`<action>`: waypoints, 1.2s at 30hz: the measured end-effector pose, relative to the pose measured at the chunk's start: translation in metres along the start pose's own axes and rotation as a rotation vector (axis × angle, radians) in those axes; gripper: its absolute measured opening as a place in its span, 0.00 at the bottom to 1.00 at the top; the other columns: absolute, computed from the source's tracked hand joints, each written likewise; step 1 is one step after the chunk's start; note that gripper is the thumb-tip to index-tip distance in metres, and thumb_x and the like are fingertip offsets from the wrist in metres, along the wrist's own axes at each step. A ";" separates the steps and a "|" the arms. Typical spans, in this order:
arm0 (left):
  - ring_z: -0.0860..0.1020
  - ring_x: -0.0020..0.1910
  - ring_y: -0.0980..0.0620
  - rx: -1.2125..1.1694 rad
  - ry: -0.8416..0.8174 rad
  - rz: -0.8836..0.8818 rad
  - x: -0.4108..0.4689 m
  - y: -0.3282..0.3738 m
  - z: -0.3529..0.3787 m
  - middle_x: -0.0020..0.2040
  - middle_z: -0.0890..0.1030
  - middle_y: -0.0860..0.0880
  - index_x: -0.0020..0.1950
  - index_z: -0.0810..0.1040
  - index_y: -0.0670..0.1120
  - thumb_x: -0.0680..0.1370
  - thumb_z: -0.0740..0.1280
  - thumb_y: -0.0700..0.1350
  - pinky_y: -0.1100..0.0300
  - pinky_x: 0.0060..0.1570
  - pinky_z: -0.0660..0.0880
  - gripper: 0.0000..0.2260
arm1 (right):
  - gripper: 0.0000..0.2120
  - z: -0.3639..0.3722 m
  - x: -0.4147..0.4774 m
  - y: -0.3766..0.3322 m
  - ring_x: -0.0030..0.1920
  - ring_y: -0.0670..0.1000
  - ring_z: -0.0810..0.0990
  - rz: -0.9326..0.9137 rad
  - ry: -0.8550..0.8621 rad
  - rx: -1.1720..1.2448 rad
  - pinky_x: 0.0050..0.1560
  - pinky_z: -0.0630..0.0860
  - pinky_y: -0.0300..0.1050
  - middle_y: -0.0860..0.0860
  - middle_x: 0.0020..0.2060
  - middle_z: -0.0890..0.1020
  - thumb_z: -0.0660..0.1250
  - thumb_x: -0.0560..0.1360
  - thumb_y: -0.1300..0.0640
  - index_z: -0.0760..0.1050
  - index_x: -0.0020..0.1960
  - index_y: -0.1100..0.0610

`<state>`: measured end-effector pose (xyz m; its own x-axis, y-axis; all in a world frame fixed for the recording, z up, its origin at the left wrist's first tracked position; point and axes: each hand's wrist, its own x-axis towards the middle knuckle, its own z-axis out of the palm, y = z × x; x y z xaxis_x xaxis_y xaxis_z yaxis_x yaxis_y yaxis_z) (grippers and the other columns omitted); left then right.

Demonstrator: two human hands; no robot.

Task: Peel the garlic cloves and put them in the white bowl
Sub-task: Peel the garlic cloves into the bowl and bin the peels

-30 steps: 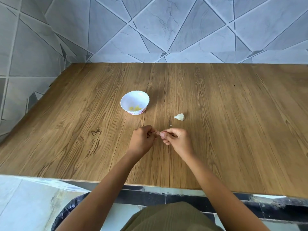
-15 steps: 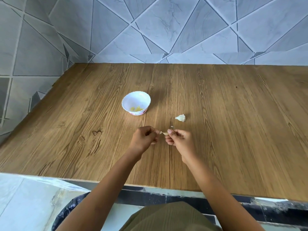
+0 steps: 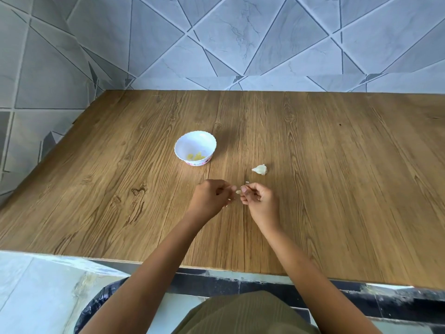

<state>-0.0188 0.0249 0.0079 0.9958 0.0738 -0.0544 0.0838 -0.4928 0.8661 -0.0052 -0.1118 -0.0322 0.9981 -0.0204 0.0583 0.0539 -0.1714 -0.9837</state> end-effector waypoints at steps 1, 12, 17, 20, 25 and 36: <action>0.82 0.37 0.45 -0.056 -0.032 -0.040 0.000 0.000 0.001 0.37 0.84 0.43 0.44 0.82 0.40 0.76 0.70 0.45 0.52 0.42 0.81 0.08 | 0.05 0.000 0.000 0.001 0.36 0.50 0.81 -0.028 0.007 -0.038 0.41 0.80 0.42 0.54 0.35 0.81 0.65 0.77 0.64 0.77 0.43 0.62; 0.81 0.35 0.51 -0.222 0.029 -0.090 0.002 0.004 0.001 0.39 0.83 0.39 0.46 0.80 0.34 0.74 0.69 0.34 0.63 0.35 0.78 0.03 | 0.07 0.003 -0.009 -0.002 0.35 0.48 0.81 0.005 -0.053 0.055 0.39 0.79 0.40 0.52 0.34 0.82 0.65 0.77 0.60 0.79 0.47 0.63; 0.81 0.36 0.49 -0.201 0.020 -0.112 0.003 0.002 0.000 0.40 0.83 0.37 0.46 0.80 0.33 0.75 0.68 0.35 0.60 0.38 0.79 0.04 | 0.07 0.003 -0.011 0.000 0.36 0.50 0.81 -0.156 -0.058 -0.103 0.38 0.79 0.42 0.54 0.35 0.82 0.67 0.76 0.60 0.80 0.49 0.63; 0.79 0.34 0.53 -0.173 -0.072 -0.102 0.005 0.001 -0.006 0.39 0.82 0.39 0.47 0.80 0.35 0.74 0.69 0.35 0.64 0.37 0.78 0.04 | 0.06 -0.005 -0.007 0.002 0.36 0.51 0.81 -0.152 -0.140 -0.098 0.40 0.80 0.45 0.56 0.36 0.83 0.66 0.76 0.60 0.80 0.47 0.62; 0.80 0.35 0.58 -0.283 -0.253 -0.151 0.005 -0.004 -0.020 0.37 0.82 0.46 0.48 0.80 0.37 0.75 0.69 0.37 0.68 0.37 0.76 0.04 | 0.05 -0.014 -0.001 -0.001 0.36 0.44 0.81 -0.082 -0.343 -0.002 0.39 0.79 0.39 0.54 0.37 0.82 0.65 0.76 0.63 0.79 0.45 0.60; 0.80 0.33 0.57 -0.260 -0.216 -0.209 0.003 -0.004 -0.019 0.35 0.82 0.46 0.45 0.81 0.40 0.76 0.69 0.38 0.67 0.36 0.78 0.02 | 0.07 -0.015 0.001 -0.003 0.32 0.42 0.79 -0.078 -0.336 0.030 0.36 0.77 0.36 0.46 0.31 0.81 0.72 0.71 0.60 0.80 0.42 0.47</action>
<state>-0.0168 0.0433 0.0140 0.9455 -0.0487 -0.3219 0.3007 -0.2482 0.9209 -0.0052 -0.1262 -0.0263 0.9447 0.3181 0.0794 0.1266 -0.1306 -0.9833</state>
